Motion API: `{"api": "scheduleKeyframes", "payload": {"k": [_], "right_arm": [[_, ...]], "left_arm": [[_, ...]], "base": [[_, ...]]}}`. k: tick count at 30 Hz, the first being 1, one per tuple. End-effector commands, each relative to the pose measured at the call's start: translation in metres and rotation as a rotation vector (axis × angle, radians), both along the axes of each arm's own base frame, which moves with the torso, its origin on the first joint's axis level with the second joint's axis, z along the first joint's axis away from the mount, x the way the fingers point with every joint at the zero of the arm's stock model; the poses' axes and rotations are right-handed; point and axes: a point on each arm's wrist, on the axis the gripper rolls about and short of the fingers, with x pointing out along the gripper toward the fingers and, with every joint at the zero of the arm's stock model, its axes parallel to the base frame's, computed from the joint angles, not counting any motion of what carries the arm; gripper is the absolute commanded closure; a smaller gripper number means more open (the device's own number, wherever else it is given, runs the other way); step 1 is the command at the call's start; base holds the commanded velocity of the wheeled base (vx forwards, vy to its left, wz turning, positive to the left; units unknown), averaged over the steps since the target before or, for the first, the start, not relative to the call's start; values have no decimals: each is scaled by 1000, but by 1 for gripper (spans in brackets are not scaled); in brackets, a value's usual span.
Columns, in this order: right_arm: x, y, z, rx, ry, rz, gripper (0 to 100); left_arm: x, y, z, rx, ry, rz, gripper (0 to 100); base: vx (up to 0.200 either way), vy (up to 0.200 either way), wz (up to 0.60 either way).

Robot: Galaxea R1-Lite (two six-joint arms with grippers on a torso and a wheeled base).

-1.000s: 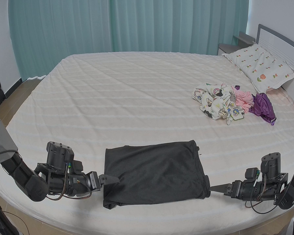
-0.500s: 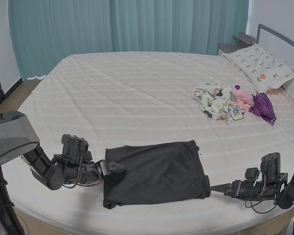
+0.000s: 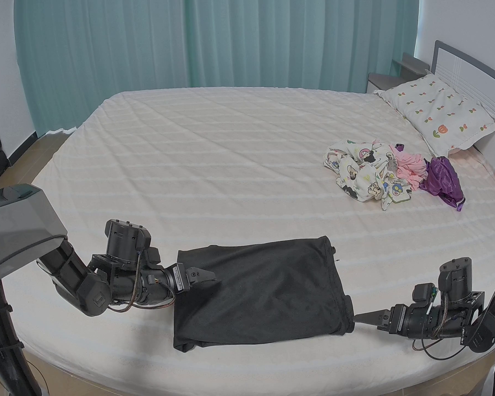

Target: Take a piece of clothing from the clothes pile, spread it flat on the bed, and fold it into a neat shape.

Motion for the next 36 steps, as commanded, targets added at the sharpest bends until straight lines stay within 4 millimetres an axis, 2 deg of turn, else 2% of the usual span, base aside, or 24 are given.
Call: {"api": "scheduleKeyframes", "payload": {"k": [1, 6, 11, 12, 23, 28, 36], "right_arm": [[0, 0, -1, -1, 3, 1, 0], [1, 0, -1, 0, 2, -1, 0], [1, 0, -2, -2, 10, 1, 0], [1, 0, -3, -2, 11, 1, 0], [1, 0, -3, -3, 14, 1, 0], [2, 1, -4, -5, 20, 2, 0], [1, 1, -5, -6, 23, 4, 0]], "left_arm": [[6, -4, -4, 3, -1, -5, 0], [13, -4, -17, 22, 16, -10, 0], [13, -5, -18, 23, 19, -11, 0], [13, -5, -18, 23, 19, -11, 100], [10, -1, -18, 28, 35, 6, 100], [11, 7, -18, 36, 46, 34, 100], [4, 16, -6, 41, 64, 52, 100]], "base": [[0, 0, 0], [0, 0, 0], [0, 0, 0], [0, 0, 0], [0, 0, 0], [0, 0, 0], [0, 0, 0]]}}
